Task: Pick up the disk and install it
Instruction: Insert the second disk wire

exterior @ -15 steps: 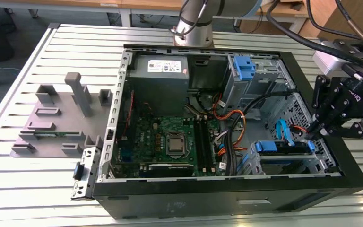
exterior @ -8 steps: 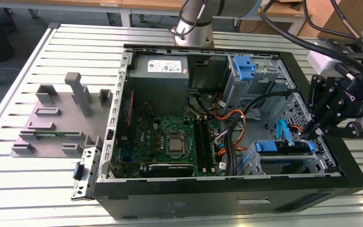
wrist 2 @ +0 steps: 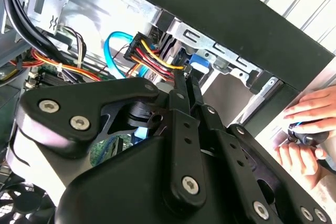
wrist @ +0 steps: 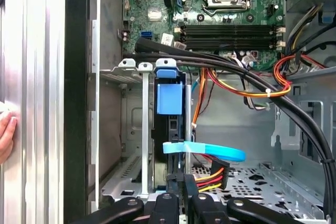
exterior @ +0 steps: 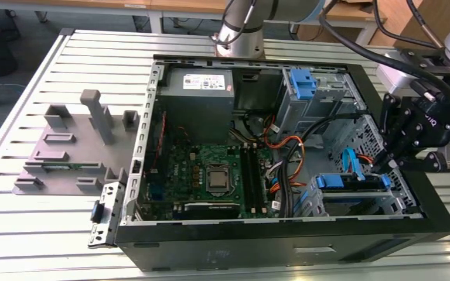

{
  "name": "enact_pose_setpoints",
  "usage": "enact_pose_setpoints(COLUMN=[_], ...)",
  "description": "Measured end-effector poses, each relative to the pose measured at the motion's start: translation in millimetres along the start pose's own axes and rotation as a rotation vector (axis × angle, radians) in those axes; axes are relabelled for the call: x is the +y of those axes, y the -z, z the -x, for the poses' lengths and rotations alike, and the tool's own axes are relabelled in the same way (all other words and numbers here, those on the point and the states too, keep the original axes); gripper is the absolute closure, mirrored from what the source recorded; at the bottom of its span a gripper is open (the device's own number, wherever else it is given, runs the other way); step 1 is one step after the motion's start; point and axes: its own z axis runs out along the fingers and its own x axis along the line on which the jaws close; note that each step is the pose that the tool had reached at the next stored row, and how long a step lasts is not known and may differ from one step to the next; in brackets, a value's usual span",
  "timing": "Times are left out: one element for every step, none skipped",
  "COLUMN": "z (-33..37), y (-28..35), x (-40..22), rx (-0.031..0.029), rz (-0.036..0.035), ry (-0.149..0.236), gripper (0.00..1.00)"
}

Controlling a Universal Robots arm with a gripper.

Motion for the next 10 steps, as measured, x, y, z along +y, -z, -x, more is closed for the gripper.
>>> enact_pose_setpoints(z=[-0.1,-0.1,-0.3,-0.7,-1.2,-1.9,-2.9,-4.1,-5.3,-6.7], y=[0.0,0.1,0.0,0.0,-0.2,-0.2,-0.3,-0.4,-0.6,-0.8], x=[1.5,3.3,4.0,4.0,4.0,4.0,4.0,4.0,3.9,3.9], rx=[0.0001,0.0002,0.0002,0.0002,0.0000,0.0001,0.0001,0.0001,0.0001,0.0001], rz=[-0.0015,-0.0030,-0.0043,-0.0052,-0.0055,-0.0056,-0.0056,-0.0057,-0.0057,-0.0057], ry=[0.000,0.000,0.000,0.000,0.000,0.000,0.000,0.000,0.000,0.000], gripper=[0.84,0.84,0.84,0.84,0.84,0.84,0.84,0.84,0.84,0.84])
